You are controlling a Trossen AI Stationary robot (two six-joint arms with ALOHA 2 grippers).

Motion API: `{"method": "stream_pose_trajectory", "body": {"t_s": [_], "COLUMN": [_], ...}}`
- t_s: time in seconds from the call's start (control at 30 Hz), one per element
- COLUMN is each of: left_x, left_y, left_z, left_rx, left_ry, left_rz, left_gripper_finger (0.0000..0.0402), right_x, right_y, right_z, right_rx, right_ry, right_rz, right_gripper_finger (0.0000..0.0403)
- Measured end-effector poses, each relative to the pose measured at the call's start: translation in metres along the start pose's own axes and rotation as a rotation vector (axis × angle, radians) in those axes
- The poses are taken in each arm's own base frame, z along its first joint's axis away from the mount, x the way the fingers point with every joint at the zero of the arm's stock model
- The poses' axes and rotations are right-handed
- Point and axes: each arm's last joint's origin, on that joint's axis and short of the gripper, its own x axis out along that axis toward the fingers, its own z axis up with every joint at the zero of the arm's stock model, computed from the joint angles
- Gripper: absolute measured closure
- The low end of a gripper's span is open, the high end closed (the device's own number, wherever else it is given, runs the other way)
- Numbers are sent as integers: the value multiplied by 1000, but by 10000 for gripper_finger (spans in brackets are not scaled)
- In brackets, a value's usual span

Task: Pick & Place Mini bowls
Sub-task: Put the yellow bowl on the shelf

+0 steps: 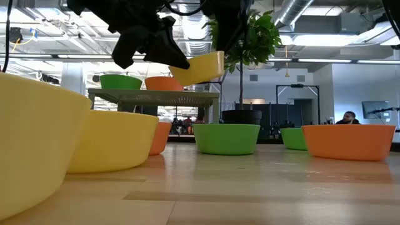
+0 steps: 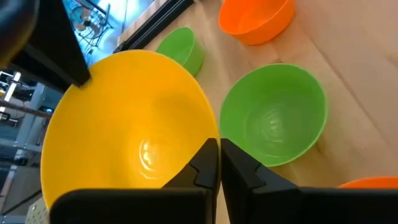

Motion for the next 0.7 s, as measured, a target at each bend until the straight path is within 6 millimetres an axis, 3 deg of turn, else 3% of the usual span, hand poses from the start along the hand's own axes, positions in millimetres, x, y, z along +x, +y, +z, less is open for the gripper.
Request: {"method": "stream_pose_trajectory", "body": {"t_s": [0.27,0.5,0.7], "left_x": [-6,-4,-4], "left_y": [-13,-8,-9], "left_z": [7,4,5], "left_rx": [-28,-57,-59], "left_ry": [-41,-27,-33], "left_rz": [-69,-55,-56], "left_gripper_finger": [391,391,393], "right_x": [-17,-26,-29], "right_y": [26,77,123], "right_z": [-11,-19,-19], "right_rx": [-51,-296,-544], "right_ry": [69,9,-167], "right_rz": [14,86,142], "right_gripper_finger": [315,315,315]}}
